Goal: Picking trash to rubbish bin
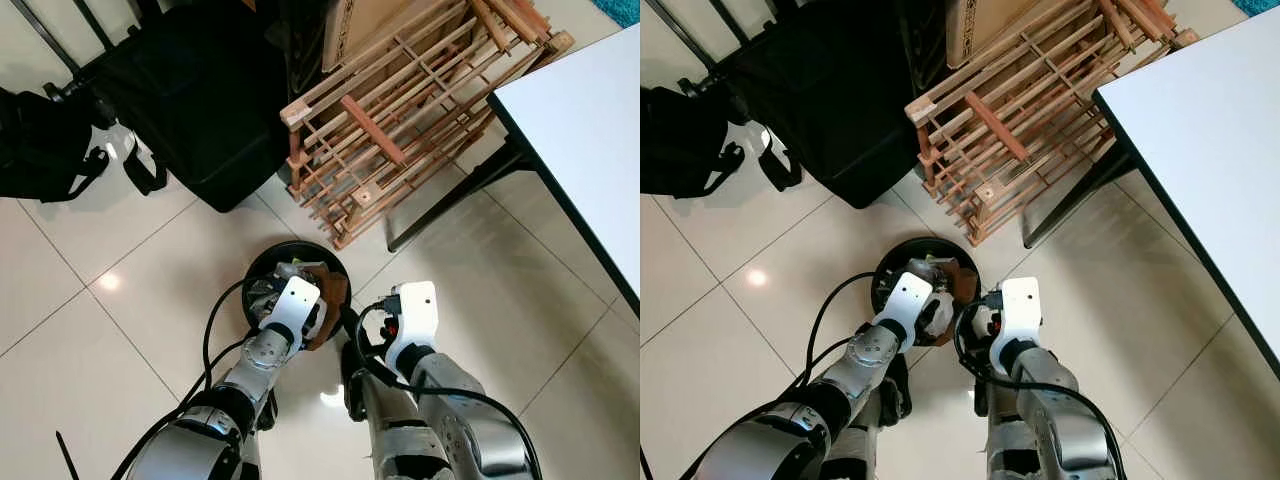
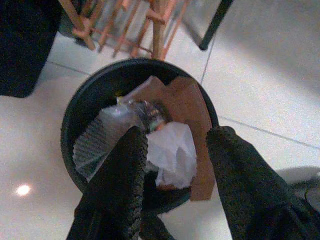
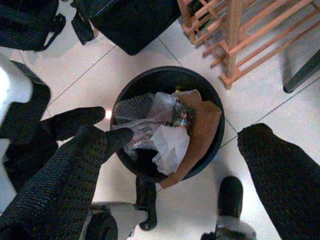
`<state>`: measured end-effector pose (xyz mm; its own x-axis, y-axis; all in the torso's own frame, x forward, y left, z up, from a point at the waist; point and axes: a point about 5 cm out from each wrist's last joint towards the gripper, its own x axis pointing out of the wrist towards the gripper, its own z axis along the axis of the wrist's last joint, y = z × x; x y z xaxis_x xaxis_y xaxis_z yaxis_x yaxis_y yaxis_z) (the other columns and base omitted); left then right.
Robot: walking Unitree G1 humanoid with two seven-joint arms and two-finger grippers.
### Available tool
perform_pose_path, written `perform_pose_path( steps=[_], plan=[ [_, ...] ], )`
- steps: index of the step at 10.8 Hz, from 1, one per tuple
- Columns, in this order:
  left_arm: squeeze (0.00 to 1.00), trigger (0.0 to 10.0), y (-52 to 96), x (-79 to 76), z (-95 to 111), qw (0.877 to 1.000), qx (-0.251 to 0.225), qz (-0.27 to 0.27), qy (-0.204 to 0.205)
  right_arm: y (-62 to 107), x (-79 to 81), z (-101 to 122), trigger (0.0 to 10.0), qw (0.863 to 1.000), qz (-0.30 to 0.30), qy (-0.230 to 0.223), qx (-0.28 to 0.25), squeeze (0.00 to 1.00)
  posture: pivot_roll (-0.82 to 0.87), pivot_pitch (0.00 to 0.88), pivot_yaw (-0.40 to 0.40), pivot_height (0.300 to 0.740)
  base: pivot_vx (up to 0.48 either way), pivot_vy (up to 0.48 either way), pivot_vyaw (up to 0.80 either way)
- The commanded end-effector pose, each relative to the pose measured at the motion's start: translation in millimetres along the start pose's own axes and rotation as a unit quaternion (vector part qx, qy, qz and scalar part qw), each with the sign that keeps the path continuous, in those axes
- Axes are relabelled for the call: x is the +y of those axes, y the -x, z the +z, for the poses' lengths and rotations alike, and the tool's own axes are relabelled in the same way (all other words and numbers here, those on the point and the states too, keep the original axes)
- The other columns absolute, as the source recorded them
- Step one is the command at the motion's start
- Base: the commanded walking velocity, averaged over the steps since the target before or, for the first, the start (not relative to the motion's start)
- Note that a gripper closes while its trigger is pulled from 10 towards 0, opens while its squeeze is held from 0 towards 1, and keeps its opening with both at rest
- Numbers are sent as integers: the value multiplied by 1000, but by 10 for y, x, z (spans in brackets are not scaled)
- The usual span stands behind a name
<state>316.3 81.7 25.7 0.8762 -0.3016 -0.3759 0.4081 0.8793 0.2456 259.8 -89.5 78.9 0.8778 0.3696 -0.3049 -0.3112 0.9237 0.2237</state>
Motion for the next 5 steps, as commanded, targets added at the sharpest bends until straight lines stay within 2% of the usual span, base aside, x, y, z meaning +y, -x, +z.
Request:
perform_pose_path(
  steps=[1,2,5],
  plan=[
    [0,10000,44,-77,-119,1000,13,-1,13,8,-62,-114,10000,1000,-14,-4,18,0,-118,470,-10,740,0,0,0],
    [0,10000,45,-47,-82,1000,-4,10,24,-37,-81,-67,10000,1000,-16,-1,9,0,-107,437,1,740,0,0,0],
    [0,10000,61,186,58,995,-63,59,54,-264,-218,182,10000,998,-47,24,-36,0,-73,308,38,740,0,0,0]
  ],
)
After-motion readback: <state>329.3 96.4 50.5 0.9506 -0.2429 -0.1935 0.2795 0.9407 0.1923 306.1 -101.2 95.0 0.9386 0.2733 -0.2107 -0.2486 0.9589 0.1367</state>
